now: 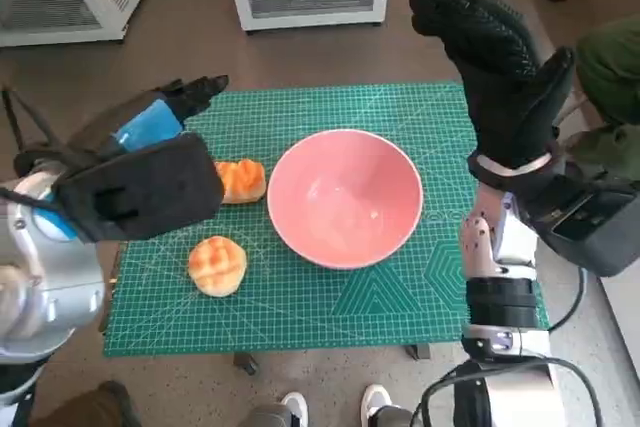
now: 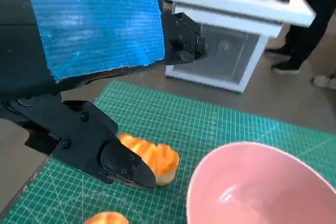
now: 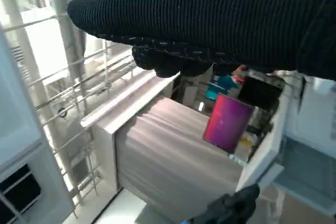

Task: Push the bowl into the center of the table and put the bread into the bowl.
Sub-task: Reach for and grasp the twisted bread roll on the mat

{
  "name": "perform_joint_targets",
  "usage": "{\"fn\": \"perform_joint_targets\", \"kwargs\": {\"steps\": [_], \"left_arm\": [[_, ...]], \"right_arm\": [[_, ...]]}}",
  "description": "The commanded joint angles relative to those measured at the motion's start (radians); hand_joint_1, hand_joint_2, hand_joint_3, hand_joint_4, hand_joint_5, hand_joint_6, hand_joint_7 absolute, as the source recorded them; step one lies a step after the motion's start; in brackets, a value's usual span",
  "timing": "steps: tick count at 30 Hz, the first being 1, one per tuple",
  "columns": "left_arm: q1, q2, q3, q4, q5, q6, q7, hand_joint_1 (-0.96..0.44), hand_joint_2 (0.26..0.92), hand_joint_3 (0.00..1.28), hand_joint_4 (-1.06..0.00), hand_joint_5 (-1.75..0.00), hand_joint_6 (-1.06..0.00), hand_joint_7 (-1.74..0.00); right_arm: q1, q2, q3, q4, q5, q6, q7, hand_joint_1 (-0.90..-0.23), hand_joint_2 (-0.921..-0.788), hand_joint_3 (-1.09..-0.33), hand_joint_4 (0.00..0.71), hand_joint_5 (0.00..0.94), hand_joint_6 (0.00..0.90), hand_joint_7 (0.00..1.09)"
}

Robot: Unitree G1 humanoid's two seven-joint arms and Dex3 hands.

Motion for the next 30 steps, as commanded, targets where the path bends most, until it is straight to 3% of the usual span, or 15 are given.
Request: {"fn": "perform_joint_targets", "kwargs": {"steps": [1, 13, 30], "left_arm": [[-0.029, 0.013, -0.057, 0.052, 0.030, -0.004, -0.029, -0.18, 0.704, 0.01, -0.09, -0.01, -0.24, -0.05], [-0.080, -0.020, -0.162, 0.248, 0.087, -0.069, -0.072, -0.36, 0.708, 0.00, -0.11, -0.01, -0.25, -0.03], [-0.132, -0.136, -0.216, 0.588, 0.159, -0.198, -0.071, -0.39, 0.712, 0.00, -0.12, -0.01, -0.25, -0.01]], "right_arm": [[0.020, -0.004, 0.004, -0.006, 0.005, 0.016, 0.000, -0.677, -0.921, -0.709, 0.322, 0.002, 0.296, 0.27], [0.029, -0.001, 0.006, -0.020, -0.001, 0.017, -0.009, -0.671, -0.921, -0.709, 0.323, 0.002, 0.293, 0.28], [0.039, -0.002, 0.004, -0.029, -0.001, 0.013, -0.015, -0.669, -0.921, -0.709, 0.321, 0.000, 0.287, 0.29]]}}
